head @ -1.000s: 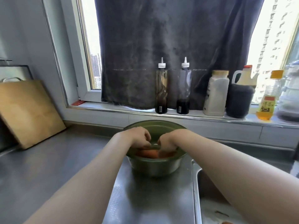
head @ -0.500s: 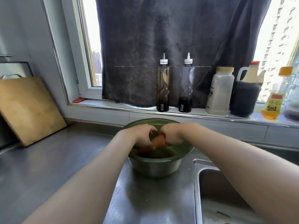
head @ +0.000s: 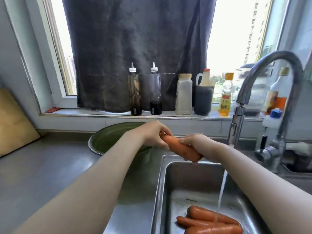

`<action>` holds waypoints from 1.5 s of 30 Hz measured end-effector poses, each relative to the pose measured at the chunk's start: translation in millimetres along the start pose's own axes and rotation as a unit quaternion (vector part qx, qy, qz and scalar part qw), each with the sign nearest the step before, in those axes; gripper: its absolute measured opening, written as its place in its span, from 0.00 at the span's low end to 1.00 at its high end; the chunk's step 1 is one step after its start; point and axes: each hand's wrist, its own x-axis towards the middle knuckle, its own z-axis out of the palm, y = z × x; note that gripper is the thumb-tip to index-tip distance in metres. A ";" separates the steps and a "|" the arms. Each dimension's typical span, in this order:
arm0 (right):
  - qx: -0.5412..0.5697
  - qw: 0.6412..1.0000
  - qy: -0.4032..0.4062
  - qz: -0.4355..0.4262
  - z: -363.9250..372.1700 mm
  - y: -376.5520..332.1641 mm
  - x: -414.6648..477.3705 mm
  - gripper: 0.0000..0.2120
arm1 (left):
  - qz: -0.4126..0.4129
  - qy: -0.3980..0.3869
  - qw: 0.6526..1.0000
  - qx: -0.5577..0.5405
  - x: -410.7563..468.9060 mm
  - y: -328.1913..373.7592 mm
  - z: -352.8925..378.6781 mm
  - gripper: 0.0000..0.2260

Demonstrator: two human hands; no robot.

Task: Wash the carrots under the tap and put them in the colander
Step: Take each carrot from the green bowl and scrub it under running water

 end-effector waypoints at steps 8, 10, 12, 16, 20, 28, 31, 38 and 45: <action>0.090 0.989 -0.050 0.107 -41.5 111.2 -44.8 0.21 | -0.023 -0.112 0.992 -0.052 17.5 37.1 112.5 0.18; 0.098 0.987 -0.016 0.126 -48.7 128.7 -49.1 0.22 | -0.031 -0.111 0.990 -0.079 20.4 41.8 138.0 0.18; 0.110 0.985 0.031 0.129 -53.0 145.1 -50.4 0.18 | -0.038 -0.123 0.984 -0.122 23.2 48.2 160.8 0.16; 0.172 0.967 0.141 0.124 -55.8 176.0 -44.2 0.14 | -0.077 -0.146 0.962 -0.216 31.3 63.5 200.9 0.16; 0.183 0.962 0.171 0.109 -54.4 199.1 -40.5 0.12 | -0.131 -0.149 0.950 -0.240 41.3 71.3 223.8 0.22; 0.140 0.984 0.079 0.073 -50.6 206.6 -32.6 0.27 | -0.161 -0.150 0.941 -0.256 47.5 53.0 243.2 0.26; 0.115 0.989 0.070 0.052 -41.9 205.9 -30.7 0.28 | -0.167 -0.167 0.938 -0.254 47.9 46.7 242.5 0.28; 0.106 0.984 0.141 0.037 -19.8 197.6 -25.7 0.16 | -0.160 -0.166 0.910 -0.345 45.3 40.8 244.8 0.29; 0.118 0.984 0.137 0.009 -26.9 194.6 -37.3 0.27 | -0.119 -0.173 0.880 -0.425 38.8 47.3 235.2 0.19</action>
